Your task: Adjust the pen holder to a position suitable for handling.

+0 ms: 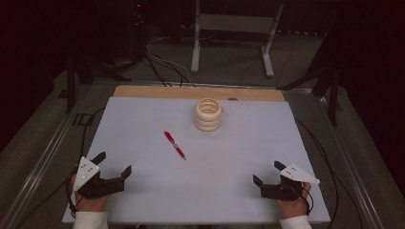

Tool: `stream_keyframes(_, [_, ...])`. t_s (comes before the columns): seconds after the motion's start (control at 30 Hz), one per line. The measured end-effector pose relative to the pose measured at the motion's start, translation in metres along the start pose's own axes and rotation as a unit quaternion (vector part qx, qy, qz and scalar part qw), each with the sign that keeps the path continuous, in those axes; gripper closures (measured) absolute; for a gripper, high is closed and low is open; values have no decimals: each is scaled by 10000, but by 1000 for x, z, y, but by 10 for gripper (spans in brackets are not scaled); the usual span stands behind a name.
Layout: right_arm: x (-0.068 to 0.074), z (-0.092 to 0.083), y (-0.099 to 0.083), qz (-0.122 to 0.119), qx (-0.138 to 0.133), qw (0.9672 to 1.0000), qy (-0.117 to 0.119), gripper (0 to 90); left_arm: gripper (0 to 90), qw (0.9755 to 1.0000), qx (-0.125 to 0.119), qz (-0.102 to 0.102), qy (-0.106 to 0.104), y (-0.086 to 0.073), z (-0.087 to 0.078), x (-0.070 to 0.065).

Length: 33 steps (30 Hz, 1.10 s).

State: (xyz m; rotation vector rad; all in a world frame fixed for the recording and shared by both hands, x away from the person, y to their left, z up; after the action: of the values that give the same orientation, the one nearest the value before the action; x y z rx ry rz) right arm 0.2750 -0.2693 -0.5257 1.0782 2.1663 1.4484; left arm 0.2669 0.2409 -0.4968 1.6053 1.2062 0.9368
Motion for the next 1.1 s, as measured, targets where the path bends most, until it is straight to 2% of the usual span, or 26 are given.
stream_keyframes(0.23, [2,1,0,46,36,10000,-14,8,3,10000,-42,-57,3,-1,1,0])
stream_keyframes(0.4, [3,2,0,71,47,10000,-24,4,3,10000,-31,-44,18,-1,1,-1])
stream_keyframes(0.43, [3,2,0,71,47,10000,-24,4,3,10000,4,20,-6,-3,3,-4])
stream_keyframes(0.53, [2,3,5,112,23,9999,-62,0,2,10000,-6,53,20,-3,3,-4])
stream_keyframes(0.8, [10,6,23,208,-215,9995,103,0,3,9999,7,8,141,-6,5,-1])
stream_keyframes(1.1, [17,21,40,166,-211,9994,194,0,3,10000,8,-31,84,-7,6,-2])
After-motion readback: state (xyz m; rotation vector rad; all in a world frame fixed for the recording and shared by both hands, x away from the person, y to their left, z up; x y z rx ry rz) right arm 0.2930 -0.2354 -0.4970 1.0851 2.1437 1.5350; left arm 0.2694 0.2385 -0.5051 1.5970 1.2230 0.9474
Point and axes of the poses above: each handheld gripper's, and its own axes: z roughly forward along the jaws, y roughly out of its top, x roughly to its left, the point moved 5 cm from there along z, roughly forward along the jaws, and after that the axes turned 12 degrees about y, right-handed, at the moved point
